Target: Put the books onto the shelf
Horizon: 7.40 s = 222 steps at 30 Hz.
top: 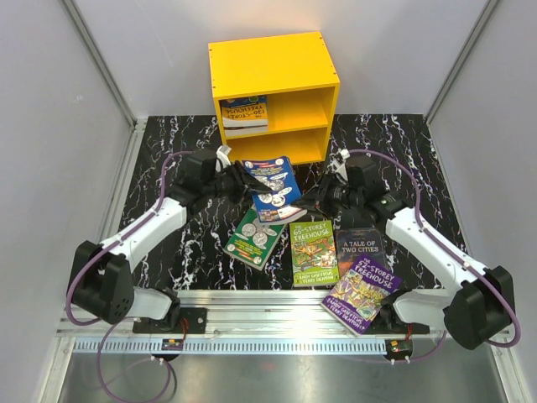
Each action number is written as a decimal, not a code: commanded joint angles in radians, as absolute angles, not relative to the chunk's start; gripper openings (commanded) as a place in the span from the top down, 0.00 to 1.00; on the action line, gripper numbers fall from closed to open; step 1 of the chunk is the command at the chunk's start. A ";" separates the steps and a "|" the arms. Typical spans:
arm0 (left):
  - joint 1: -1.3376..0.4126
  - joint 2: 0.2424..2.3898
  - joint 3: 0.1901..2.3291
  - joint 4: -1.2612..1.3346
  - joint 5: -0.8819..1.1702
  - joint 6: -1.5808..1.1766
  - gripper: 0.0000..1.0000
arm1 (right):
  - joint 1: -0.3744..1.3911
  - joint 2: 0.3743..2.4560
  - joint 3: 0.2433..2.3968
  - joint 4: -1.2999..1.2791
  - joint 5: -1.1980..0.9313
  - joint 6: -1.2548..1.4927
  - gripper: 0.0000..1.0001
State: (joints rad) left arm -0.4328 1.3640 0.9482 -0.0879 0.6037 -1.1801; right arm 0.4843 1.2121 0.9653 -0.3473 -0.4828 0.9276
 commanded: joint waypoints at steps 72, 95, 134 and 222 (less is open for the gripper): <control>-0.407 0.911 0.684 -0.707 0.419 -0.775 0.26 | 0.434 1.956 1.295 0.045 -0.361 1.016 0.00; -0.399 1.624 0.989 -0.512 0.192 -0.565 0.26 | 0.661 1.628 0.977 -0.345 -0.333 0.965 0.00; -0.423 1.218 0.784 -0.376 0.684 -0.724 0.35 | 0.762 1.580 1.064 -0.383 -0.408 0.904 1.00; -1.206 1.468 1.663 -1.161 -0.448 -0.790 0.90 | 0.719 1.669 1.463 -0.798 -0.459 0.827 1.00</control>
State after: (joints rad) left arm -1.2037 1.5047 1.5707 -1.2232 -0.3416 -0.7792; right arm 0.7006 1.6722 1.4166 -0.7780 -0.4454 0.9310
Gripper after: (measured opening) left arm 0.241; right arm 0.323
